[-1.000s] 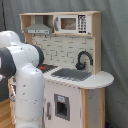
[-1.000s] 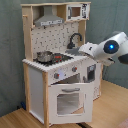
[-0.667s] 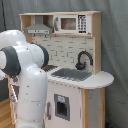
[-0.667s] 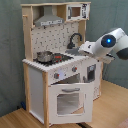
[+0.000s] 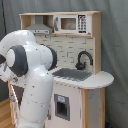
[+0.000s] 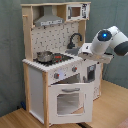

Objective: Play with the kitchen

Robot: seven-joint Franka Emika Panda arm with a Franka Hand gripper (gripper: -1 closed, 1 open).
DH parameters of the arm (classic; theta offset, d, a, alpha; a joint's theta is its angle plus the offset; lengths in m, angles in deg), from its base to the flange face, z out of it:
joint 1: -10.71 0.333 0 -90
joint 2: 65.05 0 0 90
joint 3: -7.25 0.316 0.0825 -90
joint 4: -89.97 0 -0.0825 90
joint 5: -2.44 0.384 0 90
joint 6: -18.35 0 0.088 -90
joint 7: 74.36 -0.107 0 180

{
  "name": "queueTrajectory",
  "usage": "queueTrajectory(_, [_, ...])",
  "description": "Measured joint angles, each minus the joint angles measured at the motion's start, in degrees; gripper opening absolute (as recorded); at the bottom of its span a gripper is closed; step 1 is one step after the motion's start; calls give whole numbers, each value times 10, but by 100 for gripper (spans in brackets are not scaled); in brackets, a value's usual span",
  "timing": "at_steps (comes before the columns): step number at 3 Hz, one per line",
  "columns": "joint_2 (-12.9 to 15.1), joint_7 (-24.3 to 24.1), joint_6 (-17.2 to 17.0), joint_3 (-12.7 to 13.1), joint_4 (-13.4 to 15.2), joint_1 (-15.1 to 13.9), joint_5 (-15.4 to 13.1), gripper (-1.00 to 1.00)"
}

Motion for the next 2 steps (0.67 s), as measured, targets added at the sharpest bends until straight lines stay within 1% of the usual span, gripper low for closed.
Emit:
queueTrajectory(1, [28,36,39,-25,20,0,19,100])
queueTrajectory(2, [57,74,72,-46,39,0,31,100])
